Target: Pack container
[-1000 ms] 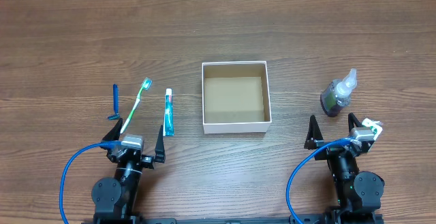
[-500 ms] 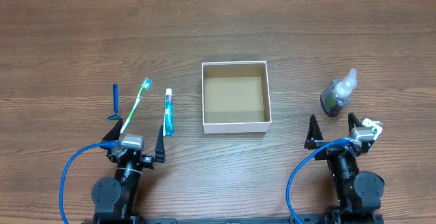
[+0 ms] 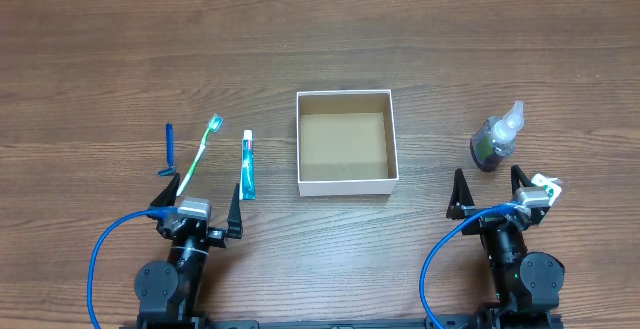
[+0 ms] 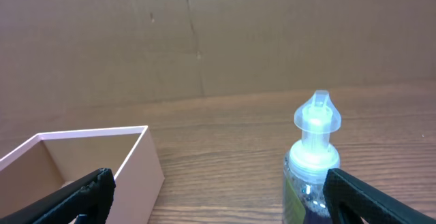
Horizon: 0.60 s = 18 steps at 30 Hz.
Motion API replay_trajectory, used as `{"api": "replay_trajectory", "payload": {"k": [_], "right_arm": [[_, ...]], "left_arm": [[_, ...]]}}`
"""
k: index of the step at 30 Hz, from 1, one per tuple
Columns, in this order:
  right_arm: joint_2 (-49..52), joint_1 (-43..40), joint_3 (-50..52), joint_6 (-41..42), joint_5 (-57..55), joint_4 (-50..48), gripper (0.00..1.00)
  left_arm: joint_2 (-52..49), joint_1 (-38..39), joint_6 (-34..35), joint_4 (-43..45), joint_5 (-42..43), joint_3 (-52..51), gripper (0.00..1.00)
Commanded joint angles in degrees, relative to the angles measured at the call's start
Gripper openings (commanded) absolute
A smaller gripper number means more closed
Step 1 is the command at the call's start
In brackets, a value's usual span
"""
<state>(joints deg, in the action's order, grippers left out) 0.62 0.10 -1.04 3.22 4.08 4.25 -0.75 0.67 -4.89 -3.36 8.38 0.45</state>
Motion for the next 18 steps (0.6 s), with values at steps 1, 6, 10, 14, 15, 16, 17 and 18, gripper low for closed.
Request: {"api": "replay_trajectory", "payload": {"k": [1, 6, 10, 14, 15, 16, 17, 18], "right_arm": [[-0.5, 0.3, 0.6, 4.1, 1.2, -0.2, 1.00], [-0.3, 0.3, -0.6, 7.5, 1.2, 1.3, 1.00], [1.3, 0.2, -6.3, 7.5, 0.9, 5.3, 1.00], [7.8, 0.2, -14.8, 7.5, -0.1, 10.4, 1.00], [10.6, 0.2, -17.8, 7.5, -0.4, 11.7, 1.00], [13.3, 0.2, -20.4, 7.5, -0.9, 12.4, 1.00], [16.7, 0.2, -23.6, 7.5, -1.1, 13.0, 1.00], [19.7, 0.2, -26.2, 7.4, -1.4, 13.4, 1.00]], "left_arm": [[0.5, 0.1, -0.2, 1.9, 0.3, -0.2, 1.00], [0.5, 0.1, 8.2, 0.9, 1.2, 0.5, 1.00], [0.3, 0.1, 10.3, -8.8, 1.4, 6.7, 1.00], [-1.9, 0.1, 10.3, -17.0, 3.0, 16.0, 1.00], [-3.5, 0.1, 10.3, -18.9, 3.3, 19.1, 1.00], [-5.0, 0.1, 10.3, -20.5, 3.4, 21.6, 1.00], [-7.3, 0.1, 10.2, -22.7, 3.3, 24.9, 1.00], [-9.0, 0.1, 10.2, -24.1, 3.3, 26.9, 1.00]]}}
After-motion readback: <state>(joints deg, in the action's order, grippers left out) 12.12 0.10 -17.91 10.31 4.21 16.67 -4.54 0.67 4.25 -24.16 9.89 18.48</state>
